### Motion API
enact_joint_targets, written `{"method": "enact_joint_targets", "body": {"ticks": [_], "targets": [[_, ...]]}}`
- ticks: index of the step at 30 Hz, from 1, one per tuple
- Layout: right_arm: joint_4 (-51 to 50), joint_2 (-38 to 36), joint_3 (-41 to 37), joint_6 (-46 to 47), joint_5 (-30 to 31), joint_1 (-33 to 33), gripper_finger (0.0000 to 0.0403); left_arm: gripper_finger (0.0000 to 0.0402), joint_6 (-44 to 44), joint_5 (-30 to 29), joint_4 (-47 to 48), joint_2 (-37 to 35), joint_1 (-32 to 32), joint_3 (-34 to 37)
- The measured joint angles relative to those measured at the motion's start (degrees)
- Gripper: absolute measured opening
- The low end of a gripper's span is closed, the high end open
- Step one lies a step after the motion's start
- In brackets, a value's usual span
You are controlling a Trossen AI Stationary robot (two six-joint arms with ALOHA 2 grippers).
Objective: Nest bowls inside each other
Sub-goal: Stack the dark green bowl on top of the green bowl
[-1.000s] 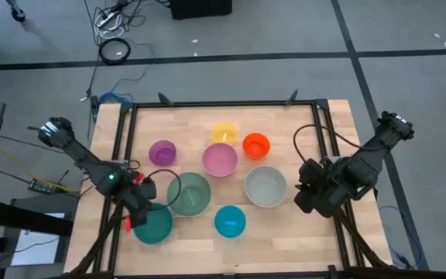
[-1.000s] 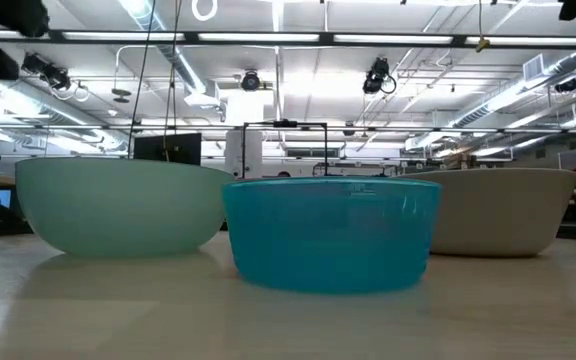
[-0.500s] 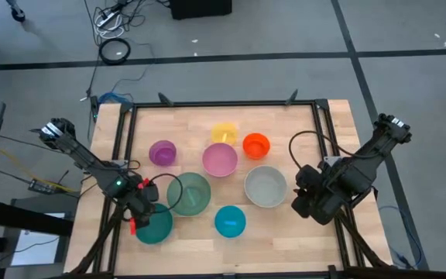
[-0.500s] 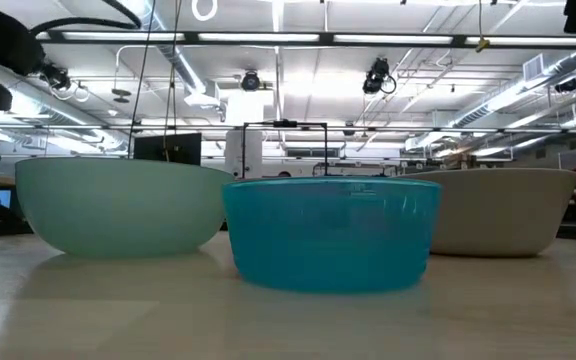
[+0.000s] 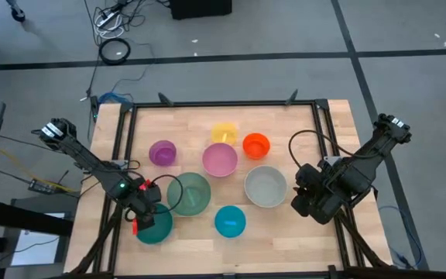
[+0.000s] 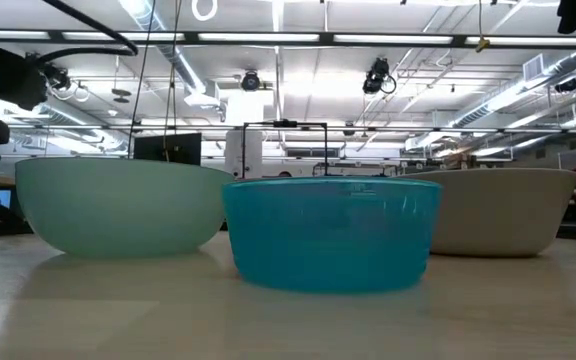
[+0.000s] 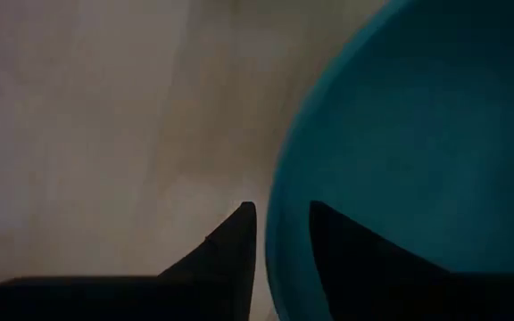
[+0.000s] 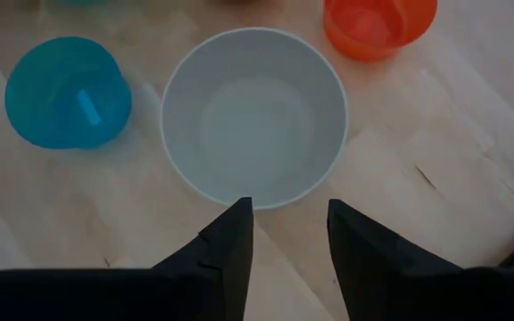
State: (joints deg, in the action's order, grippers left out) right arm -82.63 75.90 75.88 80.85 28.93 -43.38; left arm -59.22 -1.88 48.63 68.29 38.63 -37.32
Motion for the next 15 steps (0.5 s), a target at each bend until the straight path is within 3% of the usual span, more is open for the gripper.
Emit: {"method": "enact_joint_targets", "body": {"ticks": [4,11,15], "targets": [[-0.05,0.00,0.00,-0.02,0.10,0.00,0.0134,0.0096,0.08,-1.92,-1.03,-0.02,0.00,0.00],[-0.20,-0.02,-0.02,0.00,0.24,0.00,0.0134,0.0013,0.28,-2.13,-2.03,-0.09,0.00,0.00],[-0.20,-0.02,-0.01,0.01,0.25,0.00,0.0134,0.0010,0.02,-4.32,-3.06,-0.09,0.00,-0.04]]}}
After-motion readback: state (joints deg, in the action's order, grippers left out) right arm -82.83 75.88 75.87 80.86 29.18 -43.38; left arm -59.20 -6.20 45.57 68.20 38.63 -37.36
